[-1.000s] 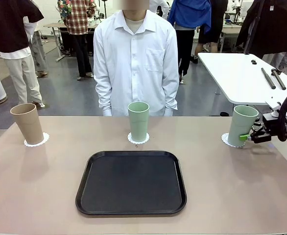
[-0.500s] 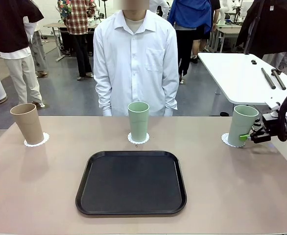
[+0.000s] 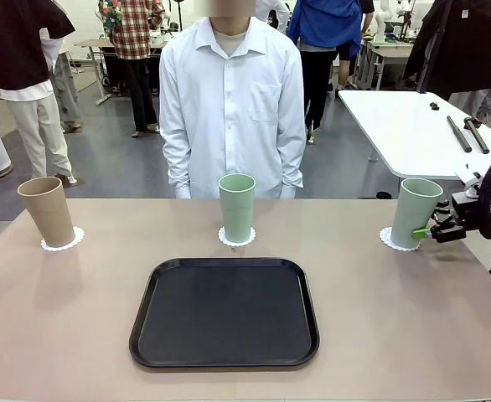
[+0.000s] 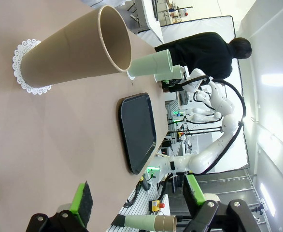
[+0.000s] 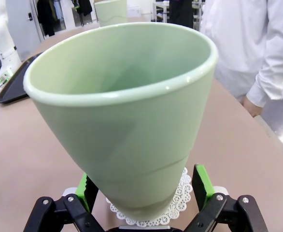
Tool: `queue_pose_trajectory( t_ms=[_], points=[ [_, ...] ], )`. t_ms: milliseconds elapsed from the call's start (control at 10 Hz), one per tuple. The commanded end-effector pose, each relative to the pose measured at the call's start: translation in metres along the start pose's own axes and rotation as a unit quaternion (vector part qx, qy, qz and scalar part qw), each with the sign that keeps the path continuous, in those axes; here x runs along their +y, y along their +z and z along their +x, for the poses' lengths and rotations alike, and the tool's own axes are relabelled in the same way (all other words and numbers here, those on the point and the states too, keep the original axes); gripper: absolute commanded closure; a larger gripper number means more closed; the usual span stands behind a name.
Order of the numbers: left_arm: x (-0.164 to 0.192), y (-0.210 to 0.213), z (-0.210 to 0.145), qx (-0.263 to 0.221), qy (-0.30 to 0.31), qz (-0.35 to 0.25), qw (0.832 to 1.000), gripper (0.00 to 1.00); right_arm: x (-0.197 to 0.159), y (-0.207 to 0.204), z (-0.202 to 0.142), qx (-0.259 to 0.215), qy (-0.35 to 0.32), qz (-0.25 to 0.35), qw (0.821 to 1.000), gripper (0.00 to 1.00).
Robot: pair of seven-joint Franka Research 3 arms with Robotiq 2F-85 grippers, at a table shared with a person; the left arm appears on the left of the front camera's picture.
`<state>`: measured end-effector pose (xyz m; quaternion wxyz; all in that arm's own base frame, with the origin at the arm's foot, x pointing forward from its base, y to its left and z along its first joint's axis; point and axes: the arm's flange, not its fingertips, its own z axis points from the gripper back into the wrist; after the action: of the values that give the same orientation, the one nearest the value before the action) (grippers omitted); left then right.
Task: Place coasters on the table and set cups on them.
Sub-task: Take one Reusable plastic cup from the Flat Tray and place it on a coaster set by the human.
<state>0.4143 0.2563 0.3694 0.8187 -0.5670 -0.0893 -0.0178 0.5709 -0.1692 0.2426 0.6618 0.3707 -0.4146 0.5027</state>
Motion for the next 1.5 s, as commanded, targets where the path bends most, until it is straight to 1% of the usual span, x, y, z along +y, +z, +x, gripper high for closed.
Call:
queue_pose_trajectory(
  t_ms=[0,300,600,800,900,1000,1200,1300,1400],
  points=[
    [-0.002,0.001,0.0,-0.004,0.001,0.001,1.0,0.0,-0.003,0.003,0.006,0.031,-0.007,0.0,1.0,0.0],
    [-0.002,0.001,0.0,-0.004,0.001,0.001,1.0,0.0,-0.002,0.006,0.005,0.047,-0.01,0.002,0.999,0.0],
    [-0.002,0.001,0.0,-0.004,0.001,0.001,1.0,0.0,0.001,0.022,0.013,0.089,-0.021,-0.006,0.996,0.0],
    [-0.002,0.001,0.0,-0.004,0.001,0.001,1.0,0.0,0.006,0.031,0.026,0.121,-0.025,-0.016,0.992,0.0],
    [-0.002,0.001,0.0,-0.004,0.001,0.001,1.0,0.0,0.008,0.033,0.032,0.149,-0.028,-0.018,0.988,0.0],
    [-0.002,0.001,0.0,-0.004,0.001,0.001,1.0,0.0,0.011,0.036,0.04,0.194,-0.036,-0.023,0.98,0.0],
    [-0.002,0.001,0.0,-0.004,0.001,0.001,1.0,0.0,0.019,0.041,0.065,0.268,-0.052,-0.024,0.962,0.0],
    [-0.002,0.001,0.0,-0.004,0.001,0.001,1.0,0.0,0.027,0.04,0.085,0.306,-0.057,-0.029,0.95,0.0],
    [-0.002,0.001,0.0,-0.004,0.001,0.001,1.0,0.0,0.037,0.037,0.108,0.329,-0.062,-0.045,0.941,0.0]
  ],
)
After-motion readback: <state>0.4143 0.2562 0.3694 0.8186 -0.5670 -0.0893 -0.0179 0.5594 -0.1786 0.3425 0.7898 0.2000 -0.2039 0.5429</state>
